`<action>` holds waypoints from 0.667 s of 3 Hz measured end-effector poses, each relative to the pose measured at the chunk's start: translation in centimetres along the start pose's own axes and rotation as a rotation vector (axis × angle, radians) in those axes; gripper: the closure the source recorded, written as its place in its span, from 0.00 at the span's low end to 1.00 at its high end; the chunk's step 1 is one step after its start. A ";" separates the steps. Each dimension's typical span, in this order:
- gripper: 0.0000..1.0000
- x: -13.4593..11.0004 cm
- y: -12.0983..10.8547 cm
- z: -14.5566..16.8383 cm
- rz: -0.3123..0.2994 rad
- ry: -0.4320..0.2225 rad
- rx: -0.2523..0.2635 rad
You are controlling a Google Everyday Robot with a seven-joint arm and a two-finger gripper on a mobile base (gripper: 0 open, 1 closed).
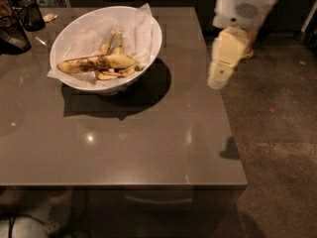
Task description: Pick banana from white bowl
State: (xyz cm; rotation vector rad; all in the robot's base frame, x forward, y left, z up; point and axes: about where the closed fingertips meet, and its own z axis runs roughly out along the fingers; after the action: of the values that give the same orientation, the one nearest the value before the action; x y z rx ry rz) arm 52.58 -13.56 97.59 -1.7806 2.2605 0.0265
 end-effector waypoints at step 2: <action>0.00 -2.7 -0.7 0.4 -0.037 -0.031 0.023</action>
Offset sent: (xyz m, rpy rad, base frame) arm 0.0071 0.0216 0.0022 0.0048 -0.0109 0.0384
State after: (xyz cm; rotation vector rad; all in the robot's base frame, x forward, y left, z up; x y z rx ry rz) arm 53.93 -11.12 97.89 -1.7976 2.1973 0.0206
